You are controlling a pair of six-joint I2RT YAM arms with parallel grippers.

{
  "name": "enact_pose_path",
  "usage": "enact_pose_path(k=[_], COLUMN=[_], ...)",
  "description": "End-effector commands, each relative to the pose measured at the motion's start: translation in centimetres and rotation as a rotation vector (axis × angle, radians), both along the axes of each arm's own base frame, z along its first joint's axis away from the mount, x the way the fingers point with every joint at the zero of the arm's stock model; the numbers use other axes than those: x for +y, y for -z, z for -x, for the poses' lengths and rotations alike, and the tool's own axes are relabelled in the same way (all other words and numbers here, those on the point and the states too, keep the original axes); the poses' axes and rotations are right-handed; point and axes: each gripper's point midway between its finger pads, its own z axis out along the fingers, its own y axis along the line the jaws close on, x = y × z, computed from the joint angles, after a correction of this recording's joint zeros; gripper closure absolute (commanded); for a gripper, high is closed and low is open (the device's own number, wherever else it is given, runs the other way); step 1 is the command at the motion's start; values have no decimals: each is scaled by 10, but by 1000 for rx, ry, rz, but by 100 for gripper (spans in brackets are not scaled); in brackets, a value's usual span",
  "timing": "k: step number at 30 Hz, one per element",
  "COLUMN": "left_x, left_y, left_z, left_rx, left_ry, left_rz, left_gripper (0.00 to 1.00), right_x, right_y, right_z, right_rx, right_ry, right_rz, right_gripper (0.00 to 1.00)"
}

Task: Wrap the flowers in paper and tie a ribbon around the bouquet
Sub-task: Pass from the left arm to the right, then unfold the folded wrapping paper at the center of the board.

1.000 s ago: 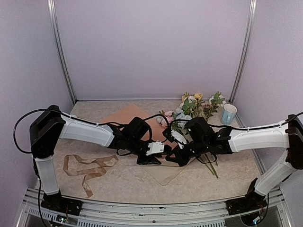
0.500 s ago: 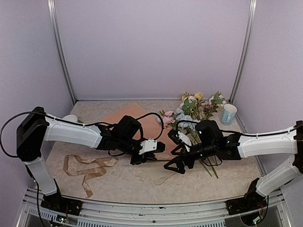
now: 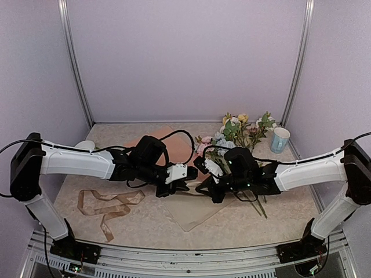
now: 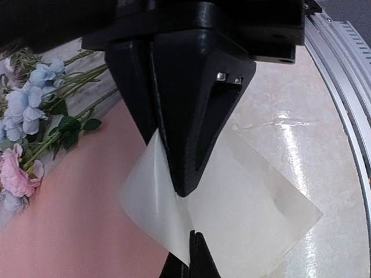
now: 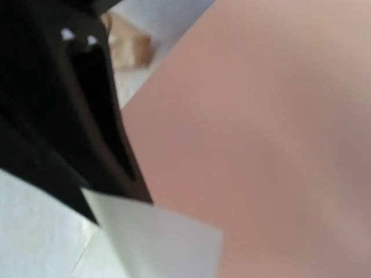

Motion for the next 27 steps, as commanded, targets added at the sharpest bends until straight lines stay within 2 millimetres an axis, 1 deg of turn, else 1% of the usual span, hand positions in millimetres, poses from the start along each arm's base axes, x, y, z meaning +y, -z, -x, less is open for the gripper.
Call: enact_pose_path(k=[1,3,4,5,7,8,9,10,12,14,15,16,18,19,20,21,22,23,24,25,26,27], left_x=[14,24,32,40,57,68,78,90,119,149,161,171,189,196,202,206,207,209,212,214,216,219], left_y=[-41,-66,-81,-93,-122,-137,-152,-166,-194,-215,-221,-228,-238,-241,-241,-238,-232,-222,-210,-196,-177,-161], left_z=[-19,-42,-53,-58,-61,-63,-65,-67,-73,-79,-80,-80,-80,-81,-82,-84,-88,-94,-101,-107,-116,-121], left_rx=[-74,-137,-167,-184,-198,-200,-200,-201,-213,-238,-250,-265,-294,-304,-305,-301,-286,-267,-243,-220,-194,-165], left_ry=[-143,-314,-398,-453,-528,-569,-614,-660,-779,-890,-936,-971,-1038,-1074,-1101,-1121,-1139,-1162,-1196,-1231,-1275,-1315], left_rz=[71,136,177,209,291,340,391,438,526,589,607,625,650,657,654,640,612,576,535,484,423,375], left_gripper=[96,41,25,19,16,11,5,2,1,1,1,1,1,1,1,3,5,7,10,13,17,19], right_x=[-2,2,6,10,21,25,29,33,43,51,52,51,46,43,40,35,28,20,7,-10,-28,-48], right_y=[-24,-37,-46,-54,-78,-89,-101,-111,-134,-156,-171,-179,-209,-220,-226,-227,-221,-206,-187,-168,-153,-143], right_z=[-27,-32,-32,-34,-34,-35,-35,-34,-26,-16,-11,-9,-8,-9,-14,-23,-36,-48,-62,-73,-80,-84], right_rx=[-45,-20,0,20,54,67,73,77,68,54,42,35,20,24,41,70,131,191,256,311,347,367], right_ry=[160,184,181,179,160,150,134,112,34,-50,-84,-91,-82,-69,-39,14,94,173,277,381,478,568], right_rz=[-20,-47,-69,-93,-155,-181,-205,-225,-257,-282,-306,-321,-387,-425,-456,-480,-502,-503,-500,-502,-517,-556], right_gripper=[100,100,100,100,100,100,100,100,100,100,100,100,100,100,100,100,100,100,100,100,100,100])
